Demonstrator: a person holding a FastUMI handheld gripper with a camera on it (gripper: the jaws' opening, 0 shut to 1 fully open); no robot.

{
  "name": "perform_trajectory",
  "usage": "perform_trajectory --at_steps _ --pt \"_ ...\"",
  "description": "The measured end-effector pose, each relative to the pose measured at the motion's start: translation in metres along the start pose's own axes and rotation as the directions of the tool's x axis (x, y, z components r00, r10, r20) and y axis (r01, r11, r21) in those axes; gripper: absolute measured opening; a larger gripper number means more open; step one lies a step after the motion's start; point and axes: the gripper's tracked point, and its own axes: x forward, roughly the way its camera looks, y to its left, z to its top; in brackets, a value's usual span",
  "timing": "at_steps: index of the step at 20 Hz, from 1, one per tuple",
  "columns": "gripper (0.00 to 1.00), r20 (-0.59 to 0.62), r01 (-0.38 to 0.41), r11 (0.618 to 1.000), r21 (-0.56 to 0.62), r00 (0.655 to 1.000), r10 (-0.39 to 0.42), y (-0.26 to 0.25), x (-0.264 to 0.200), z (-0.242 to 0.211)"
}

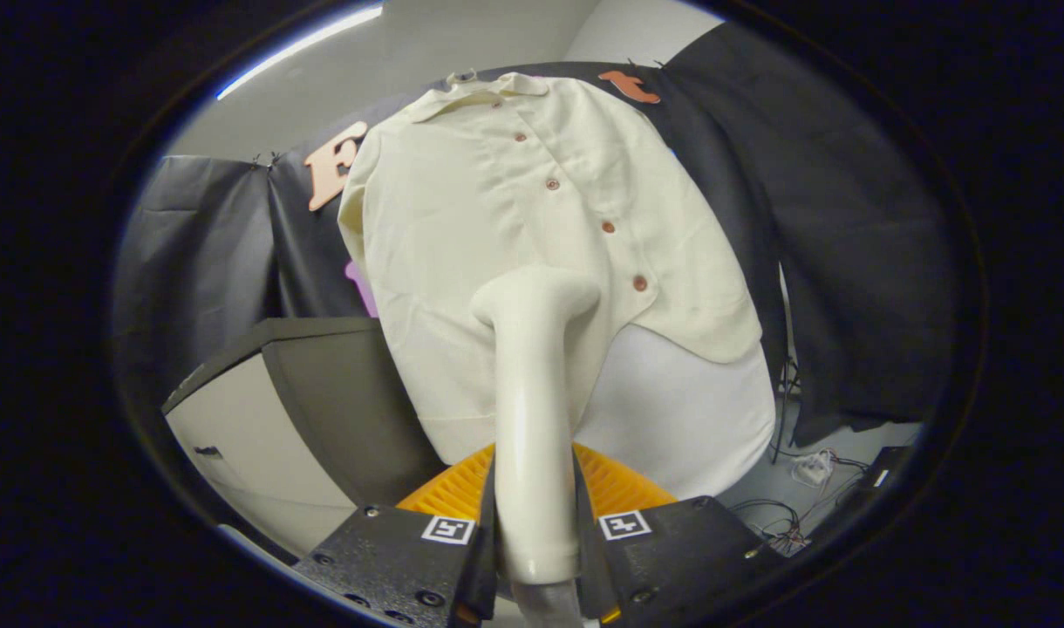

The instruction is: Iron the clothes twice with a garment steamer, once on the left side and once on the right side.

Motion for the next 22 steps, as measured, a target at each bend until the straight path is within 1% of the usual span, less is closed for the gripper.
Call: perform_trajectory --at_steps 5,13,18,20,22 --pt "0.38 -0.079 0.004 1.000 0.018 0.997 -0.002 -0.006 -0.005 -0.033" --pt "0.38 -0.135 0.019 1.000 0.008 0.991 -0.018 -0.013 -0.029 -0.059" --pt "0.37 -0.133 0.024 0.999 0.022 0.991 -0.021 -0.016 -0.045 -0.055" --pt "0.37 -0.117 0.018 0.999 0.051 0.993 -0.012 -0.012 -0.051 -0.044" --pt "0.37 -0.093 0.013 0.999 0.049 0.996 -0.008 -0.007 -0.059 -0.027"
